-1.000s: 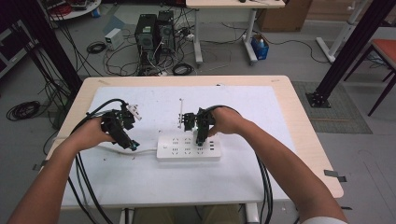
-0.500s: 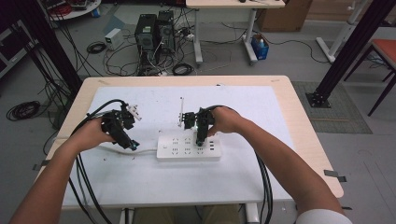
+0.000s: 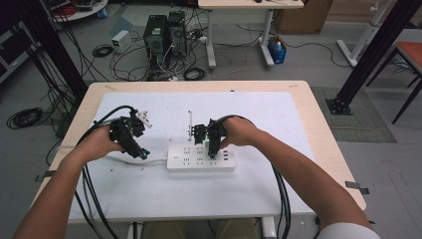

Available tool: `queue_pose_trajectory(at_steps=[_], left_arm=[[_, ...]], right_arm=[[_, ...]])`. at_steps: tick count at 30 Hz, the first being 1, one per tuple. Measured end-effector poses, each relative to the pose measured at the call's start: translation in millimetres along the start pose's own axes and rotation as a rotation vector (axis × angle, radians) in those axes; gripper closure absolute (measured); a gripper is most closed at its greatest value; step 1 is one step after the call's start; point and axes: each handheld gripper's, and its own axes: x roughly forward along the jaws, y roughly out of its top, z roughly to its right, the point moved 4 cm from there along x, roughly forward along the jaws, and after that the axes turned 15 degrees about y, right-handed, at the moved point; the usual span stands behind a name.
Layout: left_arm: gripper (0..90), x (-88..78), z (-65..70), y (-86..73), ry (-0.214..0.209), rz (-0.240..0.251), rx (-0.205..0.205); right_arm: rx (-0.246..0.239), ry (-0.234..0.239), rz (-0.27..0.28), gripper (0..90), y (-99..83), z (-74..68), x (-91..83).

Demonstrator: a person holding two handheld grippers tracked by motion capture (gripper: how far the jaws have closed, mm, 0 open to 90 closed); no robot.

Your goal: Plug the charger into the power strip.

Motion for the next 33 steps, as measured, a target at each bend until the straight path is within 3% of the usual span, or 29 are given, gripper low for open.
queue_pose_trajectory(at_steps=[10,13,17,23,28,33], left_arm=[[23.2,-1.1,0.2,0.1,-0.002,0.006,0.004],[23.2,-1.2,-0.7,-0.9,-0.003,0.008,0.000],[23.2,-1.5,-2.2,-2.8,-0.001,0.012,-0.006],[23.2,-0.1,-3.0,-4.1,-0.002,0.009,-0.002],[23.2,1.3,-1.9,-2.8,-0.004,0.015,-0.010],[23.2,1.1,-1.0,-0.9,-0.004,0.015,0.001]], right_arm=[[0.058,0.119,0.053,62.7,-3.6,14.1,-1.2],[0.055,0.111,0.056,62.8,-4.0,13.2,-0.2],[0.038,0.062,0.056,62.8,-4.6,7.7,2.5],[0.036,0.069,0.059,62.7,-5.2,8.7,2.7],[0.051,0.111,0.075,62.7,-6.4,13.4,1.9],[0.035,0.078,0.077,62.8,-6.4,9.7,3.4]])
